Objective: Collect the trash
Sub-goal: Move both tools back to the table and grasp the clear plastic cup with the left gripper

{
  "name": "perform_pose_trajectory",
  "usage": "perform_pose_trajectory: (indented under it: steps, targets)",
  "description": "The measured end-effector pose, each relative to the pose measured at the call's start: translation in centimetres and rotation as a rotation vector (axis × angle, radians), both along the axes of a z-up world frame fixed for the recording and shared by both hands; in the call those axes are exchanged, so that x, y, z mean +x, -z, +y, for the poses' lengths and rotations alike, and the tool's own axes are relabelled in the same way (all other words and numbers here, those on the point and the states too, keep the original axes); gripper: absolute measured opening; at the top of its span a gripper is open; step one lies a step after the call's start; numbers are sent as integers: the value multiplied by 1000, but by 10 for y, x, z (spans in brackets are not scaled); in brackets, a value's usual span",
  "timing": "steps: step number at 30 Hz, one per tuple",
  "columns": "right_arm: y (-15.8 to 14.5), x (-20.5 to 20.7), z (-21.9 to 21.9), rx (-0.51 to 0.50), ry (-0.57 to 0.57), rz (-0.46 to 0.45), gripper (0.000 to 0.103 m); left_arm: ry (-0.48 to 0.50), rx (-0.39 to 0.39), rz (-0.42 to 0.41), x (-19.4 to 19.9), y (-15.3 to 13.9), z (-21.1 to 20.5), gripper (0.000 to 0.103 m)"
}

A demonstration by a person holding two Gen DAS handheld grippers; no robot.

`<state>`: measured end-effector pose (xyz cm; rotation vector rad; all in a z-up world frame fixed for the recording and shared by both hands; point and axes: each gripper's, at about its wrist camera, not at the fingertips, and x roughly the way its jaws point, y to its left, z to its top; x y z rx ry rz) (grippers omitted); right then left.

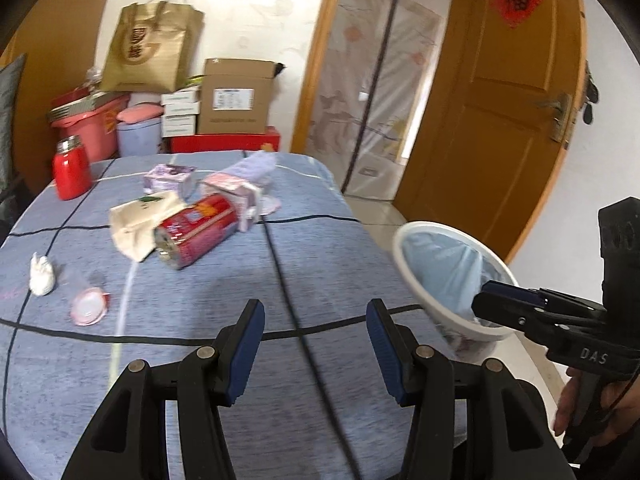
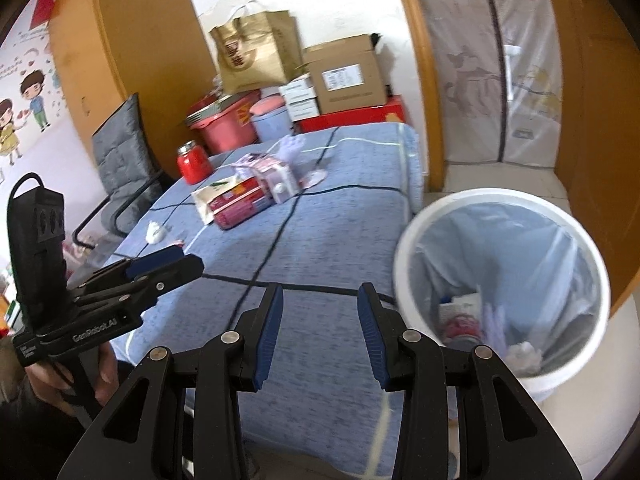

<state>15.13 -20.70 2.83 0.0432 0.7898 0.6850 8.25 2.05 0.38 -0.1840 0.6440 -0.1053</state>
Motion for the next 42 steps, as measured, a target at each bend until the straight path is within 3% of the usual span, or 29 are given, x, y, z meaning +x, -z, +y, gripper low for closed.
perform_pose_trajectory:
  steps: [4, 13, 25, 33, 36, 42]
  targets:
    - [-2, 2, 16, -7, -35, -12, 49, -32, -2, 4, 0, 1, 16, 53]
    - [-1, 12, 49, -31, -99, -19, 49, -192, 43, 0, -3, 5, 69, 53]
    - [8, 27, 93, -14, -148, 9, 53, -391, 33, 58, 2, 23, 143, 53]
    - [8, 36, 128, -51, -186, -11, 53, -410, 5, 93, 25, 38, 164, 52]
    - [9, 40, 140, -57, -193, -9, 53, -403, 6, 116, 32, 44, 167, 31]
    - [8, 46, 169, -73, -211, -36, 53, -370, -4, 95, 28, 47, 167, 31]
